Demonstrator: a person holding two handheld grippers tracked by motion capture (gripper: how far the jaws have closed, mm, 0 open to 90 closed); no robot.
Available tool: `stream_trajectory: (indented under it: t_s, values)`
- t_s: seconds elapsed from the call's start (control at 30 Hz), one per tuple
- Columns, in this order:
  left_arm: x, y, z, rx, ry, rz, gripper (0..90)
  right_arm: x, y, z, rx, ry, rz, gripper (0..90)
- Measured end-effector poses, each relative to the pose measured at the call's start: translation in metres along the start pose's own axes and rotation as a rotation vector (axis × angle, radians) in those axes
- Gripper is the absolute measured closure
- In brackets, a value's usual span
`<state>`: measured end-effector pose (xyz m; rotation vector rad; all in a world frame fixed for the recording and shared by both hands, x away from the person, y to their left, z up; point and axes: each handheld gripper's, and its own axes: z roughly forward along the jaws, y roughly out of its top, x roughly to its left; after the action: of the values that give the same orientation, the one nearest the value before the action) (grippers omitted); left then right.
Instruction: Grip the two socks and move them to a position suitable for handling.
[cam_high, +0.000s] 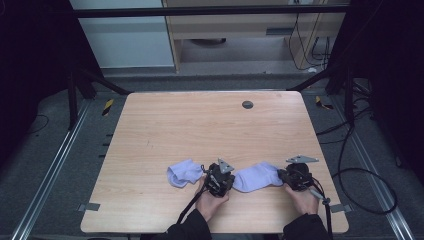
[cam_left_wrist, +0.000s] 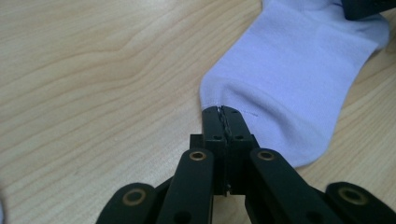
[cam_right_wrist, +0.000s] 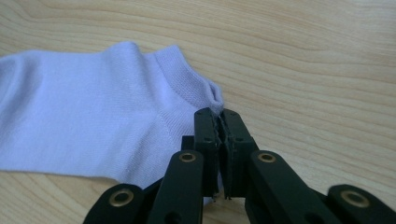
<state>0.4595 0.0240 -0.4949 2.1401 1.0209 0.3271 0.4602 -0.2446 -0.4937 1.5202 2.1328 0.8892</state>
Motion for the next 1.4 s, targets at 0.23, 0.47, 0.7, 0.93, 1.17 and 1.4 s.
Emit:
stream_trajectory:
  t_s: [0.23, 0.47, 0.7, 0.93, 1.17, 1.4]
  values:
    - [0.001, 0.011, 0.008, -0.006, -0.009, 0.023, 89.1, 0.01, -0.007, -0.027, -0.047, -0.05, -0.035, 87.0]
    - [0.002, 0.011, 0.007, -0.005, 0.004, 0.03, 80.8, 0.013, -0.02, -0.032, -0.011, -0.072, -0.02, 79.0]
    - [0.019, 0.017, -0.023, -0.074, -0.012, 0.049, 60.0, 0.009, -0.017, -0.044, -0.128, -0.053, 0.003, 64.6]
    - [0.041, 0.02, -0.056, -0.11, -0.025, 0.018, 48.5, 0.014, -0.012, -0.049, -0.173, -0.006, -0.007, 56.6]
    - [0.061, 0.012, -0.083, -0.129, 0.001, 0.032, 44.4, 0.027, -0.003, -0.051, -0.193, 0.042, -0.033, 50.6]
    - [0.083, -0.003, -0.107, -0.128, 0.048, 0.023, 42.5, 0.039, 0.006, -0.048, -0.193, 0.077, -0.065, 46.4]
